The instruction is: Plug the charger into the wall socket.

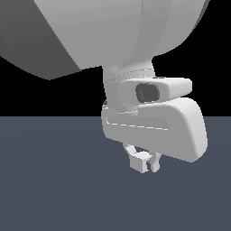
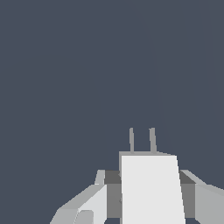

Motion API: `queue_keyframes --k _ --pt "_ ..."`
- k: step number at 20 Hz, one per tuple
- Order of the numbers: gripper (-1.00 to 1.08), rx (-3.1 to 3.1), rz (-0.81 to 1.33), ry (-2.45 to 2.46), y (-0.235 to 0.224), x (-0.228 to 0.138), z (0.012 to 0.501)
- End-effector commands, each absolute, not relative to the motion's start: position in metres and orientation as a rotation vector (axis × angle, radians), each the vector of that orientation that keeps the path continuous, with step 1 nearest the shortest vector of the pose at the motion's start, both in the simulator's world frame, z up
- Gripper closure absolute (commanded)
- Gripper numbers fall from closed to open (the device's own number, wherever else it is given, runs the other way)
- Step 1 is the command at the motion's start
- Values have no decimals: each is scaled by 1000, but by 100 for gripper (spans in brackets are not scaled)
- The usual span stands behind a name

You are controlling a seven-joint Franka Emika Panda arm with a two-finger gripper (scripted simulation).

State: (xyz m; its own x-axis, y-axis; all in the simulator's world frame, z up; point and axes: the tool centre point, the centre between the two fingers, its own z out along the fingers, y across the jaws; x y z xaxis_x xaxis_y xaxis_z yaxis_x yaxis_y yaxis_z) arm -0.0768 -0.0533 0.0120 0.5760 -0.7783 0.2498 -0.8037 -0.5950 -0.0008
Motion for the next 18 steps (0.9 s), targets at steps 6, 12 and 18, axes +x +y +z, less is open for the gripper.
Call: queue_keyframes --k 6,12,18 --pt "108 2688 341 -1354 -53 -77 12" --pt "108 2701 344 -1331 -54 -76 13" --pt "108 2750 353 -1241 -58 -72 19"
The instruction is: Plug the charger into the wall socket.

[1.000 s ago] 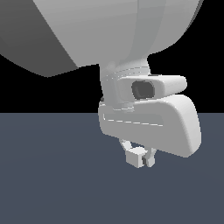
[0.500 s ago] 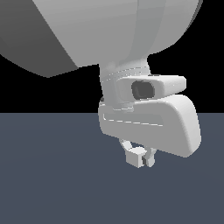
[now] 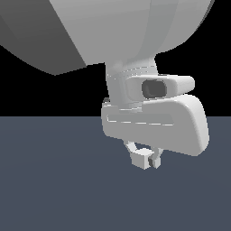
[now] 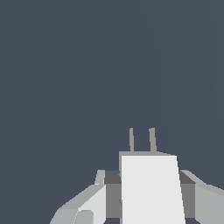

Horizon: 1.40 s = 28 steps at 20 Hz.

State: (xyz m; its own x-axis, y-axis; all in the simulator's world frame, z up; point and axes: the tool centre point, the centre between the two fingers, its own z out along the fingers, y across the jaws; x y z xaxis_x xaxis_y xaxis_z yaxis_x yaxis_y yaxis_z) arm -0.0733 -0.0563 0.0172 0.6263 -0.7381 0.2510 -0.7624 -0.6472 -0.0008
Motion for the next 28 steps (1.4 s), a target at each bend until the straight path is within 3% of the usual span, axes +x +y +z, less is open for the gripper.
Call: queue_keyframes --k 1,28 --pt "108 2762 355 -1220 -59 -71 20" --pt "108 3067 404 -335 -77 -28 72"
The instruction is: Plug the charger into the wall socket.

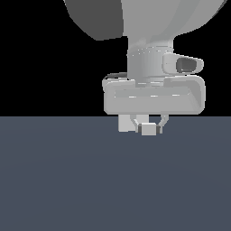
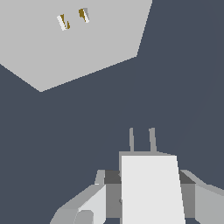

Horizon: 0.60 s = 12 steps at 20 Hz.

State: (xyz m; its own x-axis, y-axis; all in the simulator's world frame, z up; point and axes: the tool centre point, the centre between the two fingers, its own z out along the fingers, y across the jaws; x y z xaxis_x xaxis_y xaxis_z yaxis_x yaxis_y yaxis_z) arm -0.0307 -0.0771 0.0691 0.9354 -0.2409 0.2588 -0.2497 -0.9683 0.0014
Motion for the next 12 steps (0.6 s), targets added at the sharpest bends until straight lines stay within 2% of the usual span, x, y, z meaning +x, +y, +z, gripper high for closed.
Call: queue_keyframes --k 1,12 --pt "108 3073 405 -302 -77 -26 74" --pt "108 3117 407 43 -76 -9 91"
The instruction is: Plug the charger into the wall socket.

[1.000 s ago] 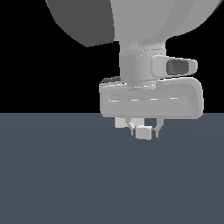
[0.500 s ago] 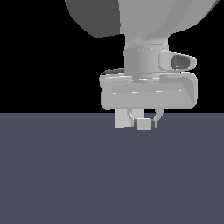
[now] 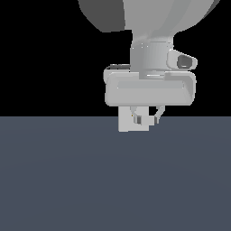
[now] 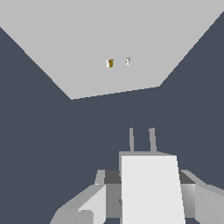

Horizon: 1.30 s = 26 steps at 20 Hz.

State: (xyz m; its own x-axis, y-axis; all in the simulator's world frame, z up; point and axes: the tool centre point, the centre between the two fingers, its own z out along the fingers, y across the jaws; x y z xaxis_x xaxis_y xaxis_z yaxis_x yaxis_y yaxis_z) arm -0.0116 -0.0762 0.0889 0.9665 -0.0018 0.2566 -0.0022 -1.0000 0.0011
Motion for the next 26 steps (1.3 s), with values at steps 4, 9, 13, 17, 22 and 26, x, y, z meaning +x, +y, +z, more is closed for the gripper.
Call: queue_keyframes --k 4,9,13,17,22,26 --pt "108 3123 405 134 -74 -5 95" --pt "108 3126 402 212 -73 -2 99" --pt "108 3127 401 244 -72 0 100" --pt "108 3127 399 249 -72 0 100" --pt "108 3127 399 248 -72 0 100" --pt "108 3127 399 248 -71 3 100"
